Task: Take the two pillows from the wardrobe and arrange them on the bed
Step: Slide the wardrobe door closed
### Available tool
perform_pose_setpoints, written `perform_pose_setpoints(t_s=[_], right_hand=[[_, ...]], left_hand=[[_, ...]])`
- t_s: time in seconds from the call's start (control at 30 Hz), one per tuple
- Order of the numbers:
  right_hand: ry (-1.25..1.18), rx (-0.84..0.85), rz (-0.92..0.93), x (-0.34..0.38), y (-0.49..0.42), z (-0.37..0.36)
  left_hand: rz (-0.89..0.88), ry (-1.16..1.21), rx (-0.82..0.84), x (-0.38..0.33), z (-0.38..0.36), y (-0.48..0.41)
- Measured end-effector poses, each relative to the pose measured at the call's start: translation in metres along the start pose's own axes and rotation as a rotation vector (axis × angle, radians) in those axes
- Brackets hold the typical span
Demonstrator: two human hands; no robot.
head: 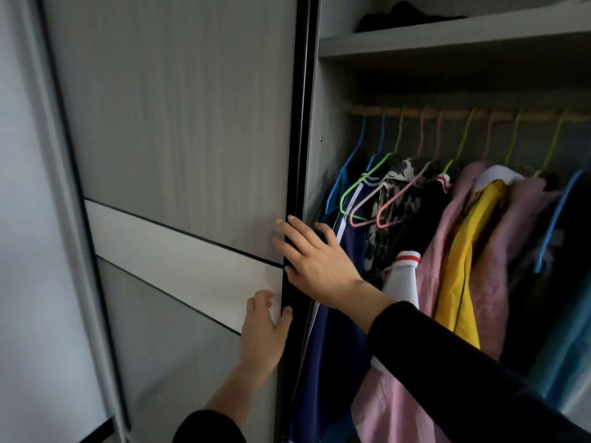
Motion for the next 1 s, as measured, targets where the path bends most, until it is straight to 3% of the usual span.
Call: perform_pose_setpoints(t_s=[0.23, 0.47, 1.0], right_hand=[[0.069, 0.053, 0.301, 0.010, 0.003, -0.019], [0.020, 0.118, 0.301, 0.006, 0.006, -0.020], [0.038, 0.037, 0.255, -0.034, 0.072, 0.046]], left_hand=[[-0.055, -0.029, 0.057, 0.001, -0.014, 0.002], [-0.064, -0.045, 0.109, -0.002, -0.014, 0.004], [-0.036, 0.048, 0.221, -0.056, -0.038, 0.068]])
Point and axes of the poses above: each hand's wrist, its own y-axis away from the middle knuckle, its own z-axis out of the back of the hand, x = y × z, the point moved 9 cm from there along -y, towards the middle knuckle, and after that the axes turned 12 degrees about -x, right-handed, at the moved point
